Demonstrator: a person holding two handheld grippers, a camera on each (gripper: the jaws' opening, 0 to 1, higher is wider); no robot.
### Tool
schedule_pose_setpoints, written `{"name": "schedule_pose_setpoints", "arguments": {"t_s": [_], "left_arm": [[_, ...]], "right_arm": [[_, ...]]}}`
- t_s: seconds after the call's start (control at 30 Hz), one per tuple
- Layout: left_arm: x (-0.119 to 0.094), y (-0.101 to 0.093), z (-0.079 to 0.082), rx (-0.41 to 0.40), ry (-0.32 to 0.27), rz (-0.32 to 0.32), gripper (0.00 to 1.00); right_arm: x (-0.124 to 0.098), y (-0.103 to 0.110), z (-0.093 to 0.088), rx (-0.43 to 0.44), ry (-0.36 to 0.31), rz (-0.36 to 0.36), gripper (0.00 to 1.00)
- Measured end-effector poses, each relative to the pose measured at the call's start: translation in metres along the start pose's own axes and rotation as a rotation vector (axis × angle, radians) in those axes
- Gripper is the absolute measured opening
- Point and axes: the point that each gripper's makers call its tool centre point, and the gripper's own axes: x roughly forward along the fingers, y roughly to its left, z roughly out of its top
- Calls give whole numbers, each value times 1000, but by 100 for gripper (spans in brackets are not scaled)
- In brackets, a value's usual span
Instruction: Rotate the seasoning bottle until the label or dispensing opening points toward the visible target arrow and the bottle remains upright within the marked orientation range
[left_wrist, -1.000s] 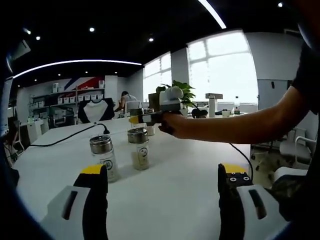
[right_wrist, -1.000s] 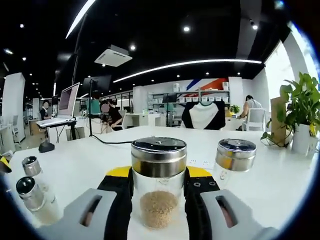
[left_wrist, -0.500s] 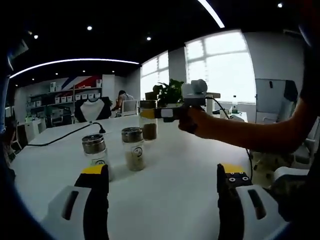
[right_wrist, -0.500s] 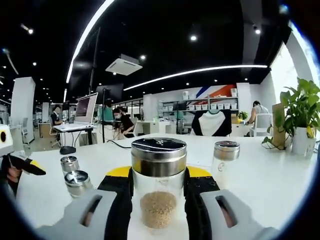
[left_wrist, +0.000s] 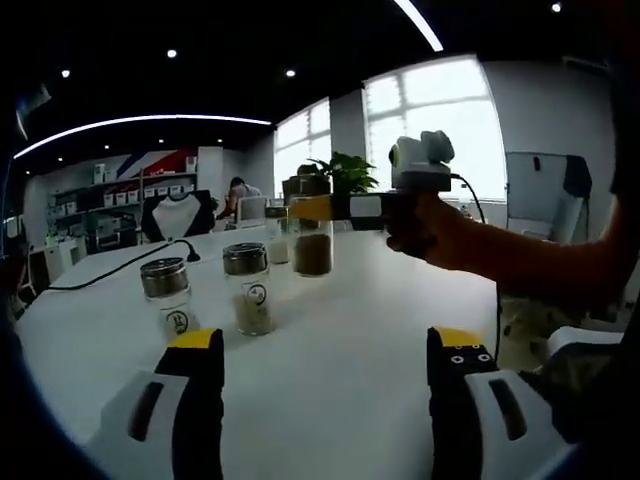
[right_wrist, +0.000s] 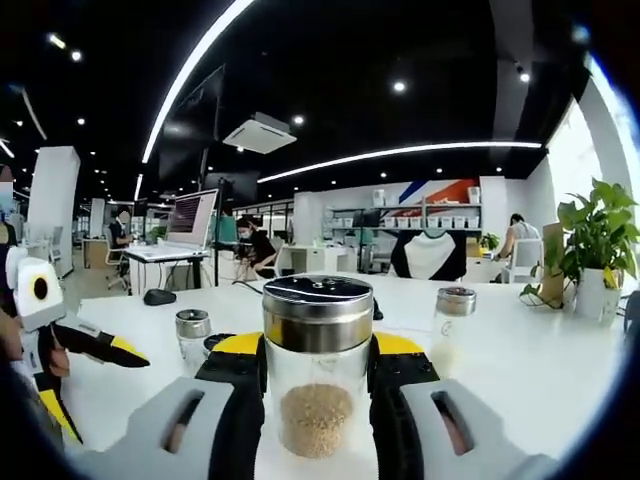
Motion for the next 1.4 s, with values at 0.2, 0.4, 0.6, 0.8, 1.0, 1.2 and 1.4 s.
{"name": "schedule_pose_setpoints", "arguments": {"t_s": [0.2,0.4,0.6,0.8,1.0,1.2,1.4], "left_arm": [[-2,2,3,-6,-28,6,80],[0,-3,7,-7,-52,-16,72],[4,-2,12,-4,-78,-13,72],[10,-13,20,33,-113,-79,66],[10,-20,23,-32,-161,-143,57],[10,-26,22,1,-154,-197,46],[11,-22,21,65,-94,-129,42]], "right_arm": [[-20,25,3,26,-11,24,37],[-30,58,-3,55,-19,145,37],[-40,96,-1,50,-46,292,37],[-50,125,3,54,-60,422,37],[-56,145,1,43,-40,503,38],[-61,159,5,59,-54,588,38],[-55,160,2,0,-48,546,38]]}}
